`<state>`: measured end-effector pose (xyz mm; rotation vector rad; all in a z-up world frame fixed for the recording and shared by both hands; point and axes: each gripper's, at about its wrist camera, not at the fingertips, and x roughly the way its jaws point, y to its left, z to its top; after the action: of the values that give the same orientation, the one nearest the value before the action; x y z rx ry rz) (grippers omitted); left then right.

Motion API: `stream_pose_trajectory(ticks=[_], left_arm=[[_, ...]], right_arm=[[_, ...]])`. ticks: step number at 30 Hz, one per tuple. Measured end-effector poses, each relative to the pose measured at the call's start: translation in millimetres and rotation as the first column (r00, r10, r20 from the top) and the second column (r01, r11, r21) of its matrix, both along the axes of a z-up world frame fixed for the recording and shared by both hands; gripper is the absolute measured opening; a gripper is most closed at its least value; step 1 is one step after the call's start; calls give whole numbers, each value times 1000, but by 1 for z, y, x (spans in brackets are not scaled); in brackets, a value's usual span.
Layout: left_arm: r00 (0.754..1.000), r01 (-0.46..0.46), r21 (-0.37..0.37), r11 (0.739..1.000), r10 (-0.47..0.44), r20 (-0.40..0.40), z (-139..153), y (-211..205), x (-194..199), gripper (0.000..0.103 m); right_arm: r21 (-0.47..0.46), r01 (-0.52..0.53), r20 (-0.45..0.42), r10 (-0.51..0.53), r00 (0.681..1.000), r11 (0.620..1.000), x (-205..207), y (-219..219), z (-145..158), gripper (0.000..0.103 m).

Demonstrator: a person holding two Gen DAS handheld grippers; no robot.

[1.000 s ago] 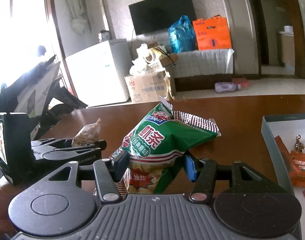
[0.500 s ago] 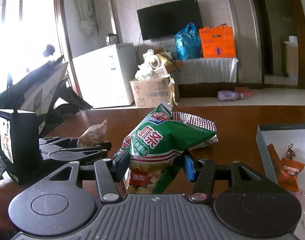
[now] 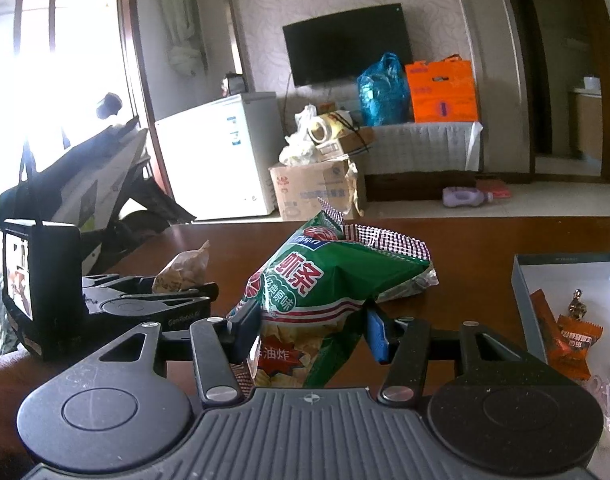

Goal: Organize snacks
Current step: 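Lift the brown bag and green bag and carry them toward the box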

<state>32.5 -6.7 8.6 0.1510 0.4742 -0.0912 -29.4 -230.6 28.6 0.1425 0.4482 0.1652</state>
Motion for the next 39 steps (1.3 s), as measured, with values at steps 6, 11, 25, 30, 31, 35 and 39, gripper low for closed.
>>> stream_pose_trajectory(ticks=[6,11,25,30,31,35,39], left_arm=[[999,35,-1,999,-35,7,10,-3,-22,45],[998,61,6,998,-61,13,21,-8,-42,45],[986,156,34,987,-158,53,9,-79,-61,46],[982,183,44,982,-185,45,2,-105,-62,46],[982,183,44,982,-185,39,0,-107,-60,46],[983,180,27,983,-181,28,-2,-115,-53,46],[980,194,29,981,-196,47,3,-119,-44,46]], right_arm=[[-8,-23,24,23,999,1000,-13,3,7,54],[-10,-23,53,23,998,1000,-26,0,13,53],[-25,73,69,-71,995,997,-48,-39,14,52],[-28,106,63,-104,993,994,-54,-52,9,51],[-31,110,58,-108,992,993,-53,-53,8,50],[-34,126,63,-123,990,991,-54,-54,7,50],[-20,148,81,-146,986,989,-57,-62,9,49]])
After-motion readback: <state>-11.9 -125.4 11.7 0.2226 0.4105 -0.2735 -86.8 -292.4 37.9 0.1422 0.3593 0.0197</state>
